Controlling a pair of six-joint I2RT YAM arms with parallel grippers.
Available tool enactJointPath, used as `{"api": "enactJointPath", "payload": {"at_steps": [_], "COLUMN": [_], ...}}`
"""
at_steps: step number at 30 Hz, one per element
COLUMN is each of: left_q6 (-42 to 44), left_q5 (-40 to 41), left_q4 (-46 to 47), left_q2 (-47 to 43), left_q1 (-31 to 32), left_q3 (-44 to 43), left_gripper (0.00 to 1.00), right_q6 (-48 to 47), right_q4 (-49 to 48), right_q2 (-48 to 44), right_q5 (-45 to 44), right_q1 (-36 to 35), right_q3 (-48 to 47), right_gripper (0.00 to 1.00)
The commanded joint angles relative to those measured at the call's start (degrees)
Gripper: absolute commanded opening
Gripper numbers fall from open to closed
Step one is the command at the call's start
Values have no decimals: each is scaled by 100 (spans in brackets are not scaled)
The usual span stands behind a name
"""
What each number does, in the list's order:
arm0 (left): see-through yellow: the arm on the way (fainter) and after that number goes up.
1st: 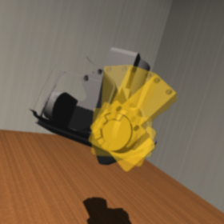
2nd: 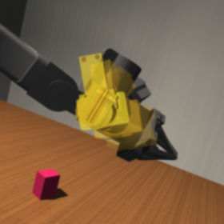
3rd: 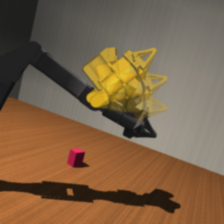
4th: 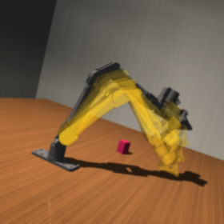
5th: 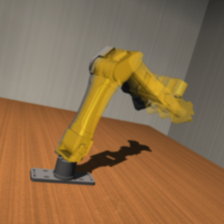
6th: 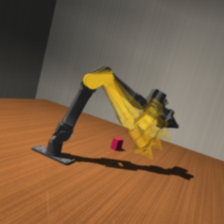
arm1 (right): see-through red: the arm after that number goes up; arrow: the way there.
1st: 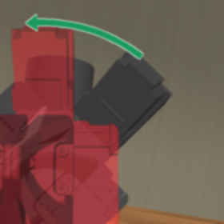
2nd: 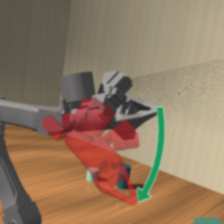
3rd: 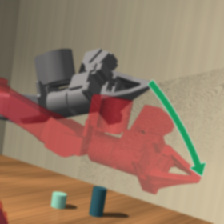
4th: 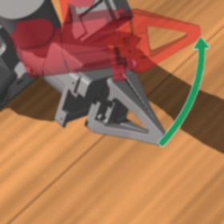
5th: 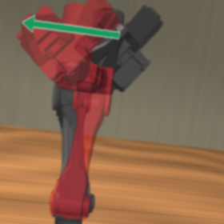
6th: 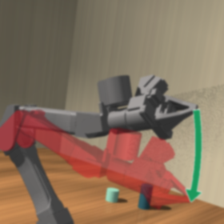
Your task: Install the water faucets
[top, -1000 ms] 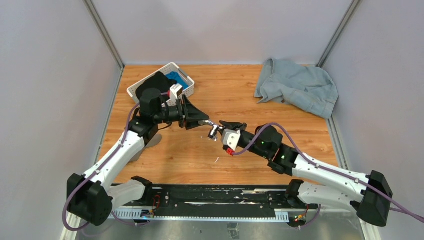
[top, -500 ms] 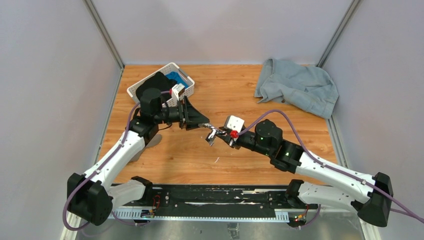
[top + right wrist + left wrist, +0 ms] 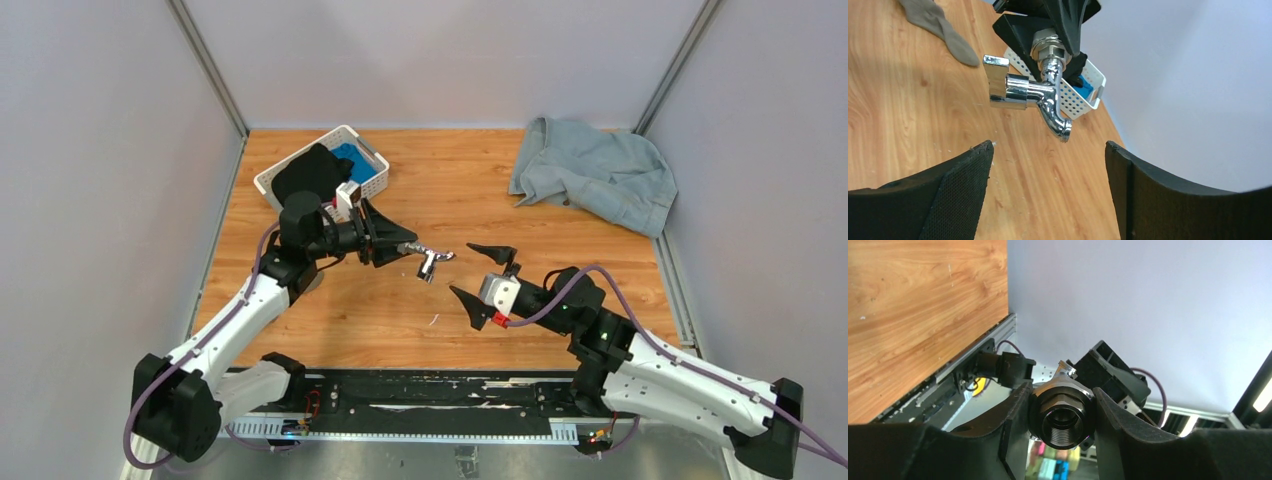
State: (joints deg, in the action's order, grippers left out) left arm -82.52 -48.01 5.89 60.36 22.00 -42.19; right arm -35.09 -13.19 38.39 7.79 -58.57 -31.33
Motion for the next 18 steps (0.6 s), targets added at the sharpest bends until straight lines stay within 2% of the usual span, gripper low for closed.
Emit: {"api": "enactJointPath", "payload": {"at_steps": [1,7,11,18], "left_q6": [-852,-1161,-1282,-1181], "left_q5": [219,70,110,-48], "left_q4": [597,535,418,268], "left_q2": [-184,-37,-89,-97], "left_q1": [33,33,24,-3], "left_q3": [263,433,439,387], "left_gripper": [0,0,0,0], "right_q6": [-973,-2692,-3257,-4390], "right_q4": [-200,-708,-1481,-3007], "right_q2": [48,679,976,1783], "right_q5": [-355,-1650,-2103,-2509], "right_q1": [-245,-989,-1316,-1506], "right_q3": [1,67,400,784], "right_gripper": [81,87,89,75]}}
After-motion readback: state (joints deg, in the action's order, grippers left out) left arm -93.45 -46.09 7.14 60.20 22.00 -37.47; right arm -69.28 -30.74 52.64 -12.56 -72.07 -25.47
